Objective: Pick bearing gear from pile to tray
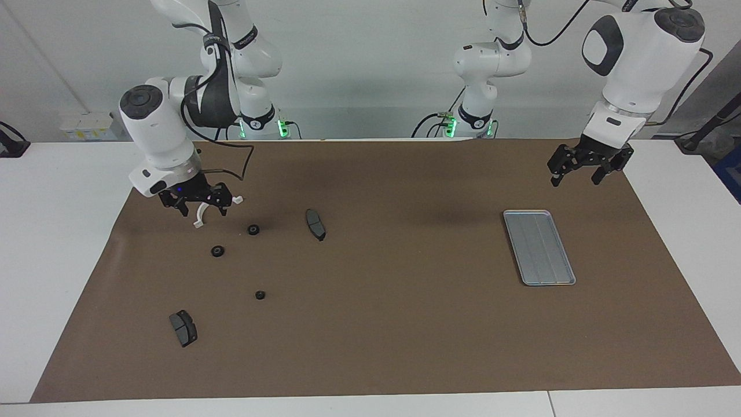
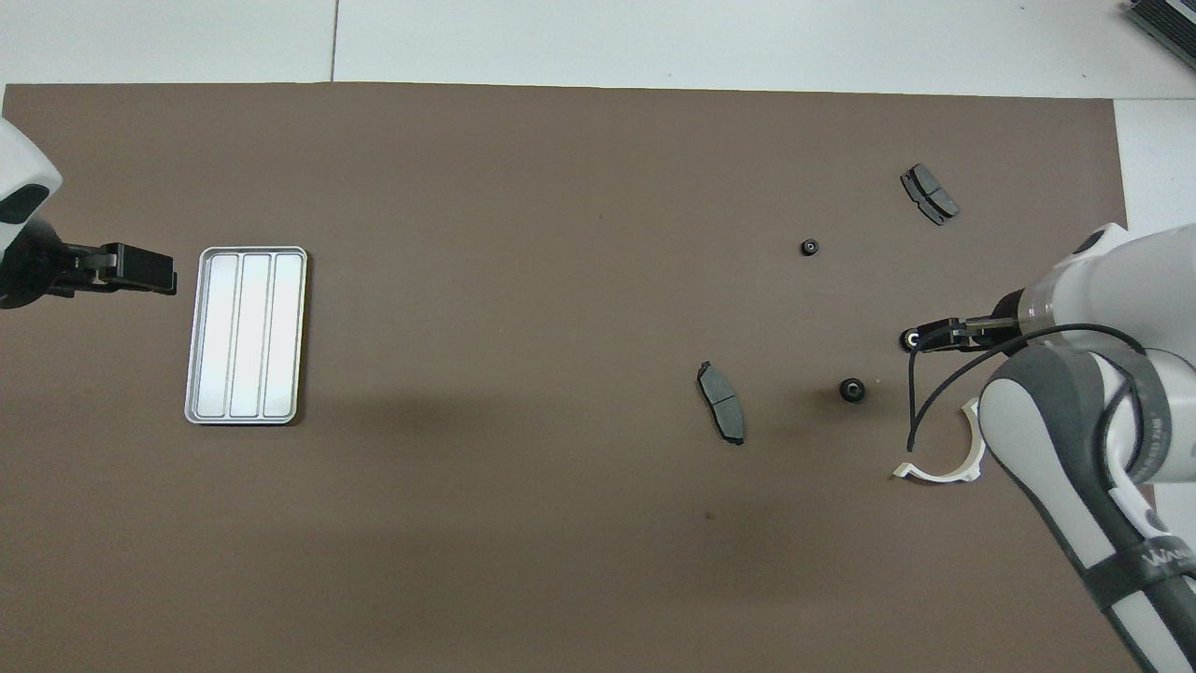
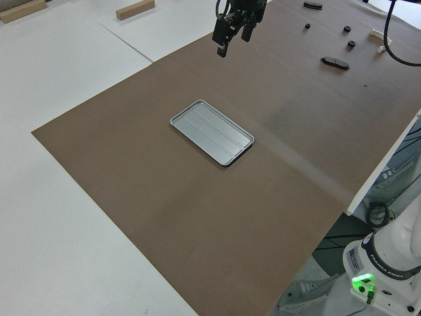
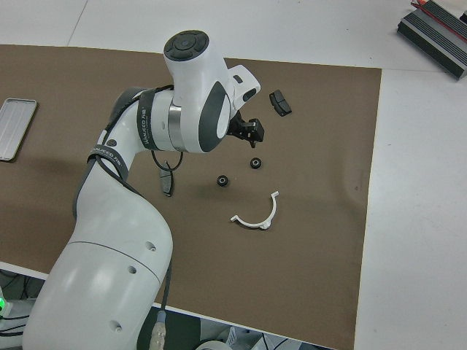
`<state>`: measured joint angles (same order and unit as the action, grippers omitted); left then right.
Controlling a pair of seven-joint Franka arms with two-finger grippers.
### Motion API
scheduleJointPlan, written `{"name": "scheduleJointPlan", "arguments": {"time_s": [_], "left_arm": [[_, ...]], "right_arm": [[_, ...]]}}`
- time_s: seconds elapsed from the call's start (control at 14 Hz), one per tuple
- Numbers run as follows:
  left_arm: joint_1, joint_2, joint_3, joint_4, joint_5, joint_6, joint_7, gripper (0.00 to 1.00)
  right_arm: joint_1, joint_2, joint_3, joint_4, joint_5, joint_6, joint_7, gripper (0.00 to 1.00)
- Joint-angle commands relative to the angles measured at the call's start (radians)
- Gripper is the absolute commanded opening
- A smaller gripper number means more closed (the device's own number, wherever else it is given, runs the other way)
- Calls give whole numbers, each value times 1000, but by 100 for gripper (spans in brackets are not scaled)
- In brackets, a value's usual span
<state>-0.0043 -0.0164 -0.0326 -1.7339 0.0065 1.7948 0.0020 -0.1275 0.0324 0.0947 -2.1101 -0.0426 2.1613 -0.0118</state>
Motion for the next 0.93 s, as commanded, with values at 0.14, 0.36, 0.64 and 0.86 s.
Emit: {"name": "scheduleJointPlan", "arguments": {"time_s": [0.14, 0.36, 0.64, 0.86], "left_arm": [[12, -19, 0, -15, 12, -9, 3, 100], [12, -19, 0, -15, 12, -8, 1, 100], [12, -17, 0, -10, 12, -6, -1, 100], [12, -19, -1, -7, 12, -8, -1, 100]], "right_arm": [[-34, 84, 8, -39, 29, 152, -57, 100], [-40, 148, 8, -39, 29, 254, -56, 100], [-41, 198, 8, -39, 29, 308, -51, 99], [-46, 198, 8, -56, 29, 311, -50, 89]]}}
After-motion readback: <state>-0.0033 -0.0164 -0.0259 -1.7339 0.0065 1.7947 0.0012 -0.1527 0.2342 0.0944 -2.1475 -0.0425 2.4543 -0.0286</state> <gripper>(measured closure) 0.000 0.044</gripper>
